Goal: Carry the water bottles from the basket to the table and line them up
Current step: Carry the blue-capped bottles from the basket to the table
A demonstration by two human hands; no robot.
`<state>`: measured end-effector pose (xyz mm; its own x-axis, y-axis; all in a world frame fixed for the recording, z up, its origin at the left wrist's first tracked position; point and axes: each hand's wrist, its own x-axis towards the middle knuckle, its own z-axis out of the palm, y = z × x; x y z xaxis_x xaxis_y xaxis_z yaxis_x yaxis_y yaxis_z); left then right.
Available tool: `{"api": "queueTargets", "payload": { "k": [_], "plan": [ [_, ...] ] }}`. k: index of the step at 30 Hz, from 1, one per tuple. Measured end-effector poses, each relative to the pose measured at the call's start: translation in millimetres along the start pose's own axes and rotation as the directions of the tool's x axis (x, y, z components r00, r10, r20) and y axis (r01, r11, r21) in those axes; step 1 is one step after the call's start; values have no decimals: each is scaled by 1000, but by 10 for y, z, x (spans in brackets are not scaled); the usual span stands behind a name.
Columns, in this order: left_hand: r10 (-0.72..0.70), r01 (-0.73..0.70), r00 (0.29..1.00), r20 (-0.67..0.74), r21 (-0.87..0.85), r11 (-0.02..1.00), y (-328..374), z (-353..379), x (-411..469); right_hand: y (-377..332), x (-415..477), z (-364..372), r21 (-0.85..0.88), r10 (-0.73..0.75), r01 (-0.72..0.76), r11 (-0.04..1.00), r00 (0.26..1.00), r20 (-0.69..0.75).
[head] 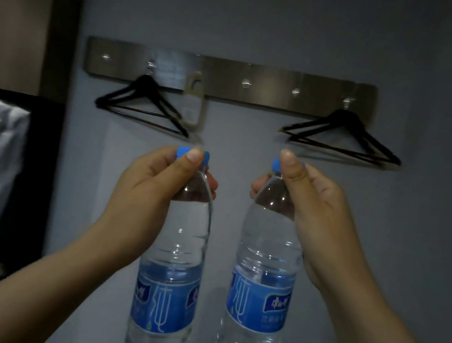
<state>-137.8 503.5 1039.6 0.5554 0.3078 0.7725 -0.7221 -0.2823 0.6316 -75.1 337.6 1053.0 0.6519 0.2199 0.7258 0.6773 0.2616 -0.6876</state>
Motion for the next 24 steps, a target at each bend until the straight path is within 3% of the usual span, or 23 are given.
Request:
{"api": "queueTargets", "payload": {
  "k": [13,19,24],
  "plan": [
    [38,15,964,-263,196,980,-313,-1681,272,786,564,1928,283,-39,-44,958,959,281],
    [94,30,943,-319,363,931,-495,-2151,415,1226,901,2585,397,-120,-55,916,907,404],
    [175,75,907,-383,555,829,-603,-2499,549,1507,1163,3161,509,-201,-112,854,831,519]
  ]
}}
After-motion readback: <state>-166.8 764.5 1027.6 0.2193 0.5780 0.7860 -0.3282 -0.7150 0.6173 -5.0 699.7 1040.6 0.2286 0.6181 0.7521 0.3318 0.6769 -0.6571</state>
